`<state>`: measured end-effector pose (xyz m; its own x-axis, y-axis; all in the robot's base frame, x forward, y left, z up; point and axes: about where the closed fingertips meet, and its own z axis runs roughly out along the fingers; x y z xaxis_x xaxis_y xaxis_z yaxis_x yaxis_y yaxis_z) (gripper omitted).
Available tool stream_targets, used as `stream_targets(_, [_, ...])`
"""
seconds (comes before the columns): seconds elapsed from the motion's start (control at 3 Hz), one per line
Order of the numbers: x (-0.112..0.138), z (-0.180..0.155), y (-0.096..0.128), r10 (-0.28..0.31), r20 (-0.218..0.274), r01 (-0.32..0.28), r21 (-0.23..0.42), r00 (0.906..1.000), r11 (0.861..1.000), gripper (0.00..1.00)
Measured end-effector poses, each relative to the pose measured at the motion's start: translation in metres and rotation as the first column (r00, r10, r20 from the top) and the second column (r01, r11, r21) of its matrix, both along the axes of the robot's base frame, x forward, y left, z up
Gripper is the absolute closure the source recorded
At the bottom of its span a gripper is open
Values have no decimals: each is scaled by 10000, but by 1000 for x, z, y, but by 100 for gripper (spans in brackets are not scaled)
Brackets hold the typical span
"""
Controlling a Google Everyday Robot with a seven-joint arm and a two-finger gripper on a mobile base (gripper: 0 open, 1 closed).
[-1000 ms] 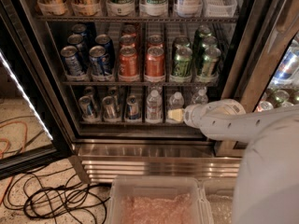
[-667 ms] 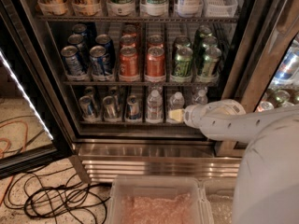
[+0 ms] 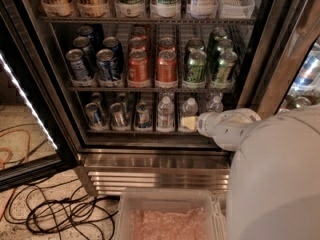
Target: Pick water bottle from bottom shelf of fridge
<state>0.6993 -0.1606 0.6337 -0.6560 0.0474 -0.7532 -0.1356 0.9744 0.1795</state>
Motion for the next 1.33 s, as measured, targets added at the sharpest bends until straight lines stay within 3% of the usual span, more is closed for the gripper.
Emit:
stream_targets(1.0, [-41, -39, 65, 1155, -678, -1156, 37, 9910, 9933, 21])
stream_targets(1.33, [-46, -36, 76, 1426, -553, -1429, -10, 9882, 9897, 21])
